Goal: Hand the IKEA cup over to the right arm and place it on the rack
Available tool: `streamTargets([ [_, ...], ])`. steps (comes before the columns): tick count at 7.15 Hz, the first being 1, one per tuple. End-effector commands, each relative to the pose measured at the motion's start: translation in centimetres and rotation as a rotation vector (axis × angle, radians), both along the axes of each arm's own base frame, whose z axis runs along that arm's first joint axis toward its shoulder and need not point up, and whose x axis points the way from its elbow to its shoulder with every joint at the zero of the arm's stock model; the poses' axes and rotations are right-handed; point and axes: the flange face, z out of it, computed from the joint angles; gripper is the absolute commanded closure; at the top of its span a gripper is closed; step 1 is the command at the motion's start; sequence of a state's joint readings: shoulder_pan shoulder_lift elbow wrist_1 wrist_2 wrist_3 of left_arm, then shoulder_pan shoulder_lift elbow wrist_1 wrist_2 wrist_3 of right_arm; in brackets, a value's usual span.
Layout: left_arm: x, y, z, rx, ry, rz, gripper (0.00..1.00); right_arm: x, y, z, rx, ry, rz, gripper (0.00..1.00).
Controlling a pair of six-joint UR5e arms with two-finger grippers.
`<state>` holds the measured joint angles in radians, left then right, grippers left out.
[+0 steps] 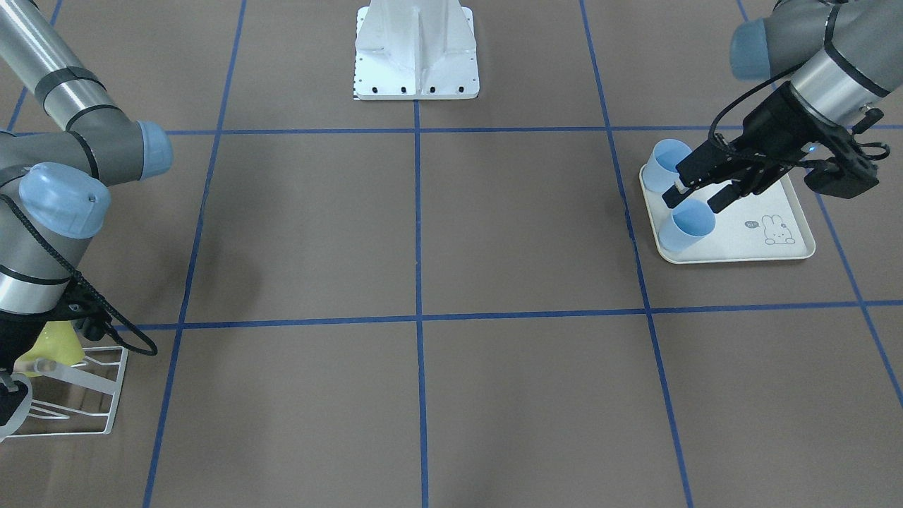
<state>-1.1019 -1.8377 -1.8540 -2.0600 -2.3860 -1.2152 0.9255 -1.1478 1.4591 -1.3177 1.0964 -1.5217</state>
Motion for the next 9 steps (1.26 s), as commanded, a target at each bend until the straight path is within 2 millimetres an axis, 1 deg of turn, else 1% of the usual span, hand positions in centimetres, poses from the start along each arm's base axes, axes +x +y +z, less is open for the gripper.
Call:
streamTargets([
  [1, 0.0, 0.0, 0.0, 0.000, -0.001, 0.000, 0.00, -0.6, 0.1, 0.6, -0.009, 0.009, -0.009, 0.01],
  [3, 0.0, 0.0, 0.0, 0.000, -0.001, 0.000, 0.00, -0.8, 0.1, 0.6, -0.008, 0.010, -0.009, 0.01],
  [4, 0.0, 0.0, 0.0, -0.001, 0.000, 0.001, 0.00, -0.9, 0.0, 0.0, 0.000, 0.004, -0.008, 0.01],
  [5, -0.1, 0.0, 0.0, 0.001, 0.001, 0.000, 0.00, -1.0, -0.1, -1.1, 0.015, -0.018, 0.003, 0.01],
  [6, -0.1, 0.1, -0.3, 0.005, 0.002, -0.002, 0.00, -1.1, -0.1, -2.3, 0.031, -0.077, 0.045, 0.01],
  [7, -0.5, 0.1, -0.5, 0.014, 0.001, -0.007, 0.00, -1.6, -0.3, -5.0, 0.047, -0.182, 0.077, 0.01],
  [8, -1.1, -0.1, -0.4, 0.019, 0.000, -0.015, 0.00, -2.3, 0.1, -7.5, 0.017, -0.376, 0.120, 0.01],
  [9, -1.9, 0.0, -0.4, 0.021, 0.000, -0.029, 0.00, -2.1, 1.1, -9.9, -0.014, -0.576, 0.201, 0.01],
])
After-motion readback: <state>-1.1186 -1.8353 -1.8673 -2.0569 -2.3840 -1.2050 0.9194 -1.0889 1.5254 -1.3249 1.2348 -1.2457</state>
